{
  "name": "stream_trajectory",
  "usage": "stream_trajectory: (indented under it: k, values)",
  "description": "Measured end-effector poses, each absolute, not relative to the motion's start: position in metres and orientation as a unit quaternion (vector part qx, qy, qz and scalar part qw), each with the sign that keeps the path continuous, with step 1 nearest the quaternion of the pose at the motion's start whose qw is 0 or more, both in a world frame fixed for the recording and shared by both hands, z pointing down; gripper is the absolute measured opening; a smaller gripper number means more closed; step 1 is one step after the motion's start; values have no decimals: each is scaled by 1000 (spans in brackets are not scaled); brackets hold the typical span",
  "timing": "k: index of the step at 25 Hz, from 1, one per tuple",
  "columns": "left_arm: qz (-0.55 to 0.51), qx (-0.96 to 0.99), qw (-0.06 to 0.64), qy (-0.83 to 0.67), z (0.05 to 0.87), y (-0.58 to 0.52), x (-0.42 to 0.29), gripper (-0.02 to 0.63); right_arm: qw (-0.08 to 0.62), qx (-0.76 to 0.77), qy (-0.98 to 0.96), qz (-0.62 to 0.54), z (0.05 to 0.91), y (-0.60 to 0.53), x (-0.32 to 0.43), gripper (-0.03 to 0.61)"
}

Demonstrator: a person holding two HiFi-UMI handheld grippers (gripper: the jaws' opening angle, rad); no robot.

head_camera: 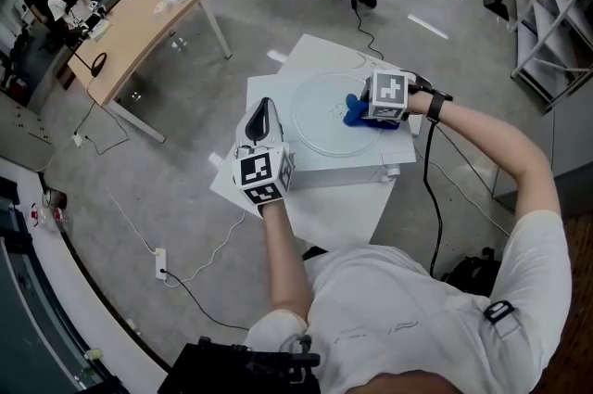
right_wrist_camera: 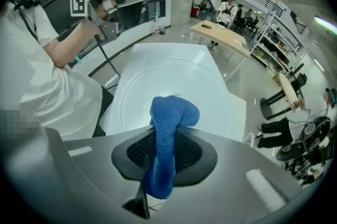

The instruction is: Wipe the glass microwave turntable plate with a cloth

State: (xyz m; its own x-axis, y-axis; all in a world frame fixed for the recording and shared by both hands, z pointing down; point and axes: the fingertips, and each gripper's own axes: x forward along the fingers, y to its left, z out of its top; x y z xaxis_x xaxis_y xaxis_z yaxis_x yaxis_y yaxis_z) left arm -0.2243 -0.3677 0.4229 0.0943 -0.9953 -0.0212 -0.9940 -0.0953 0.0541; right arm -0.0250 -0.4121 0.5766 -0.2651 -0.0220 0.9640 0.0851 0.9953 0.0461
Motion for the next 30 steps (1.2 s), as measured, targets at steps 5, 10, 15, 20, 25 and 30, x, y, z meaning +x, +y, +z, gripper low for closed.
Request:
stream_trajectory:
  k: [5, 10, 15, 20, 25, 30]
  values:
    - [-31, 738, 16, -674, 412, -366, -221, 2, 574, -86, -811, -69, 576, -355, -74, 64]
    - [-26, 736, 15, -676, 422, -362, -228, 2, 551, -91, -826, -71, 566, -349, -126, 64]
    - [-23, 729, 15, -684, 416, -356, -240, 2, 544, -45, -836, -55, 563, -397, -149, 64]
    - [-27, 727, 12, -686, 414, -352, -241, 2, 563, 66, -820, -74, 576, -487, -101, 64]
    - [-25, 735, 13, -678, 417, -351, -228, 2, 581, 114, -805, -31, 586, -505, -28, 64]
    - [-25, 741, 15, -670, 417, -353, -215, 2, 592, 57, -803, -35, 585, -454, -9, 64]
